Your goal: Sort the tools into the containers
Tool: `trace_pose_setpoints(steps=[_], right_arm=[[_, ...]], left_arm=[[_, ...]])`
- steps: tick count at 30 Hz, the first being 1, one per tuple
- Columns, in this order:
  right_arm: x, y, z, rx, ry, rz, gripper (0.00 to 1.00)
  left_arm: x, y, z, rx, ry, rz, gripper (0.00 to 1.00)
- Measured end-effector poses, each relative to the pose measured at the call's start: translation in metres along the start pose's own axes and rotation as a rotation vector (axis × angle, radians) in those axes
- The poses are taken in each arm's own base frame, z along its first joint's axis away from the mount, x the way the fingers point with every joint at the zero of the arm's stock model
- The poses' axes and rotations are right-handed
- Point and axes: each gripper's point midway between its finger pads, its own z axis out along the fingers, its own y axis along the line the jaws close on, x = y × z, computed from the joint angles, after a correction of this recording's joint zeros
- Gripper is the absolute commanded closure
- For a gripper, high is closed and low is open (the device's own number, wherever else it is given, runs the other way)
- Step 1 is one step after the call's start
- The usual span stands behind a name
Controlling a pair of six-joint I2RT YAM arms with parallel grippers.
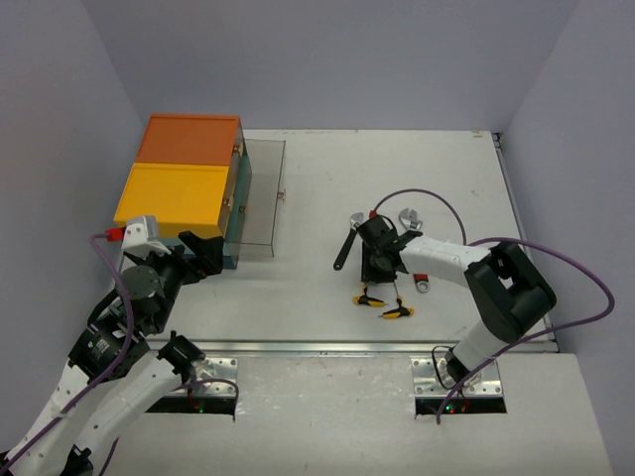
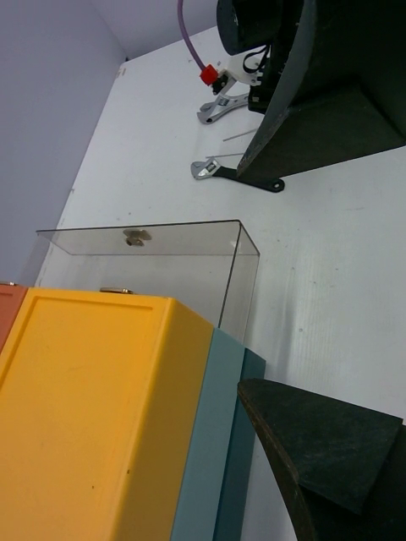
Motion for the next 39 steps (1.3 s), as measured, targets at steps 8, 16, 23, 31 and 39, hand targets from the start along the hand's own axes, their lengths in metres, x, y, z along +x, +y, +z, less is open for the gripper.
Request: trace_pose_setpoints(steps=[8, 16, 23, 31, 39], right_arm=[[0.003, 0.002, 0.001, 0.039, -0.055, 0.035, 0.66], [-0.002, 0.008, -0.016, 0.033, -0.146, 0.041, 0.68], [0.002, 0.007, -0.017, 0.042, -0.15, 0.036, 0.69], [0.02, 0.014, -0.009, 0.057, -0.111, -0.016, 0.75], [0.023, 0.013, -0.004, 0.092, -0.105, -0.019, 0.9]], left_arm=[[0.001, -0.002, -0.001, 0.015, 0.004, 0.005, 0.0], [-0.001, -0.003, -0.001, 0.025, 0.0, 0.008, 0.0], [-0.001, -0.003, -0.001, 0.025, 0.0, 0.008, 0.0], [-0.001, -0.003, -0.001, 0.025, 0.0, 0.008, 0.0], [-0.001, -0.003, -0.001, 0.025, 0.0, 0.008, 0.0]])
